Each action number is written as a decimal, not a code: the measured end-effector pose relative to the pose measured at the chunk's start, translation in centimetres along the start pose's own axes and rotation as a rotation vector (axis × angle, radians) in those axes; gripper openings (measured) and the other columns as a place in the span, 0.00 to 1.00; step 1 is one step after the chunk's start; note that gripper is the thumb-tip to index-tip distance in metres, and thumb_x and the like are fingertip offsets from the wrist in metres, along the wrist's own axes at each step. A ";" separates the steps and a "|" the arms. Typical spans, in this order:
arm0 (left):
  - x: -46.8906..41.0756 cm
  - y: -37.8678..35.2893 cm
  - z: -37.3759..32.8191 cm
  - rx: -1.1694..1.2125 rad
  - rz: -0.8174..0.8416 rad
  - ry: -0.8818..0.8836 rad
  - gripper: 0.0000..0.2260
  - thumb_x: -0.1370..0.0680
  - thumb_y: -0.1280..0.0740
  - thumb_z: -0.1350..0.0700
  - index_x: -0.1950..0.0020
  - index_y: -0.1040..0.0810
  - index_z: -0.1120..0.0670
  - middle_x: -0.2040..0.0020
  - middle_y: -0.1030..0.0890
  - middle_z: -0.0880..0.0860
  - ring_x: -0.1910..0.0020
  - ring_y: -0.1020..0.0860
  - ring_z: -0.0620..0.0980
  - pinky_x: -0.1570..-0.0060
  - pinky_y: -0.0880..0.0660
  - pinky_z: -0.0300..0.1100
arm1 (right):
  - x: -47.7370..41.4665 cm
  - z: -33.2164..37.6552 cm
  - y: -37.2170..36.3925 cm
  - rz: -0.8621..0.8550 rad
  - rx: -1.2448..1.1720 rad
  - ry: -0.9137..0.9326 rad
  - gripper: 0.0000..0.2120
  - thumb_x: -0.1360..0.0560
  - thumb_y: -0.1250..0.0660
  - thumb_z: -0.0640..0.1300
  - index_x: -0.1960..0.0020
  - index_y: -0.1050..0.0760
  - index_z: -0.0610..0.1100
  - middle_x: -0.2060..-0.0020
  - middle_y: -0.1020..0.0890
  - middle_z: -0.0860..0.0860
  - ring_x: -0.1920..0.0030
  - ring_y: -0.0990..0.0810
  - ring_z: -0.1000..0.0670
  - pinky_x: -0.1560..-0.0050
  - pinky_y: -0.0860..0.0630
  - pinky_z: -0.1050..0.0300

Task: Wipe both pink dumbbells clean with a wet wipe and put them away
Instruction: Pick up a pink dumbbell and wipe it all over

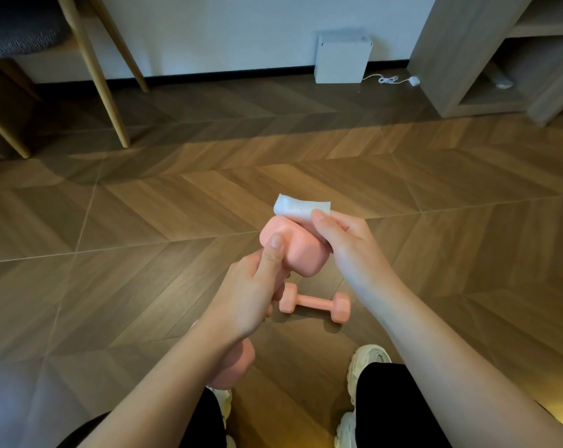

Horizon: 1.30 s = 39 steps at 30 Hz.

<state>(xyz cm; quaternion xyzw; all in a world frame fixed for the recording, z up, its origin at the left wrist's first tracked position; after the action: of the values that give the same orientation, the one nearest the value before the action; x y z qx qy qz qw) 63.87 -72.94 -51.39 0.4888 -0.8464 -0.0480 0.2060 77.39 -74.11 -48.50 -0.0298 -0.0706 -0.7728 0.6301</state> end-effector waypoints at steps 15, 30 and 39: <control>0.1 0.1 0.2 -0.057 -0.021 0.074 0.31 0.29 0.55 0.29 0.68 0.29 0.53 0.78 0.28 0.44 0.78 0.32 0.42 0.72 0.35 0.35 | 0.6 0.2 -0.1 -0.026 0.036 -0.066 0.16 0.18 0.41 0.47 0.58 0.17 0.49 0.64 0.18 0.47 0.63 0.24 0.57 0.58 0.30 0.53; -0.7 0.7 1.7 -0.035 -0.116 0.107 0.40 0.28 0.56 0.26 0.55 0.19 0.57 0.71 0.24 0.48 0.72 0.28 0.46 0.66 0.33 0.43 | 1.4 0.7 -0.4 -0.014 -0.012 -0.089 0.19 0.18 0.42 0.47 0.62 0.17 0.54 0.60 0.24 0.42 0.66 0.26 0.54 0.67 0.29 0.55; -0.6 1.0 1.4 0.019 -0.160 0.094 0.40 0.34 0.55 0.24 0.58 0.21 0.57 0.69 0.23 0.51 0.71 0.28 0.48 0.64 0.32 0.45 | 1.4 0.4 0.3 -0.066 0.052 -0.067 0.20 0.18 0.41 0.46 0.66 0.20 0.49 0.64 0.32 0.48 0.65 0.32 0.53 0.68 0.33 0.61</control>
<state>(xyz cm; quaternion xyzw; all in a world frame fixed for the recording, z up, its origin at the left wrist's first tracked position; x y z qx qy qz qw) 62.79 -72.04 -52.53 0.5584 -0.7946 -0.0332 0.2362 77.41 -75.42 -47.87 -0.0369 -0.1127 -0.7896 0.6020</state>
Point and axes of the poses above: each hand's wrist, its own x-axis away from the middle knuckle, its own y-axis out of the back of the hand, z = x × y, the point moved 7 cm from there along -x, towards the middle knuckle
